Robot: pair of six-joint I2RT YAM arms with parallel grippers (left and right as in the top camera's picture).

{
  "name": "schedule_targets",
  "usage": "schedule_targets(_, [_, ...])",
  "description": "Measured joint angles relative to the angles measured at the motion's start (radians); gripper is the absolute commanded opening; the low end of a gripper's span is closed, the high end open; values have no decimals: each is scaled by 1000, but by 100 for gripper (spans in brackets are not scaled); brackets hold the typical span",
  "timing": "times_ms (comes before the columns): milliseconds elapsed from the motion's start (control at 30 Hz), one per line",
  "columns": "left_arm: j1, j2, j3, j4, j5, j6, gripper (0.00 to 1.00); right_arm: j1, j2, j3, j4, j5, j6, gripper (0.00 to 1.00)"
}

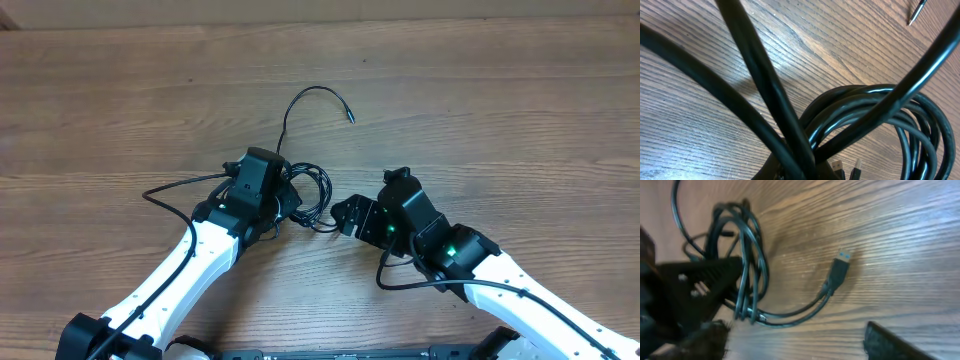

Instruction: Untangle cables

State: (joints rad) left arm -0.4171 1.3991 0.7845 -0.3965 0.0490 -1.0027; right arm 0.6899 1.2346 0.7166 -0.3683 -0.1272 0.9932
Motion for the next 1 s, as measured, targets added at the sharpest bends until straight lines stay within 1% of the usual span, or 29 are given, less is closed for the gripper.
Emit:
schedule_targets(133, [0, 0, 0, 0, 21, 20, 4, 0, 44, 1, 68, -17, 46, 64])
schedule_targets(167, [0, 0, 0, 0, 27, 32, 4, 0, 56, 1, 82, -22, 53, 57])
schedule_targets(233, [0, 0, 0, 0, 43, 56, 4, 0, 78, 1, 100, -26, 64, 48])
schedule_targets(267, [0, 0, 0, -1, 53, 70, 4, 0, 84, 1, 110, -28, 72, 47])
schedule_targets(467, [0, 0, 0, 0, 123, 125, 4, 0, 88, 1, 119, -43, 80, 47])
schedule_targets(533, [0, 0, 0, 0, 148, 147, 4, 0, 88, 1, 118, -45, 79, 44])
schedule_targets(633, [0, 0, 0, 0, 196, 206, 4, 0, 88, 1, 118, -43, 82, 29])
schedule_targets(733, [0, 0, 0, 5, 258, 272, 4, 0, 88, 2, 118, -40, 82, 18])
schedule_targets(833, [0, 0, -1, 38, 319, 315, 4, 0, 88, 2, 108, -39, 82, 4])
schedule_targets(1000, [6, 2, -8, 106, 372, 344, 4, -2, 88, 11, 46, -29, 85, 4])
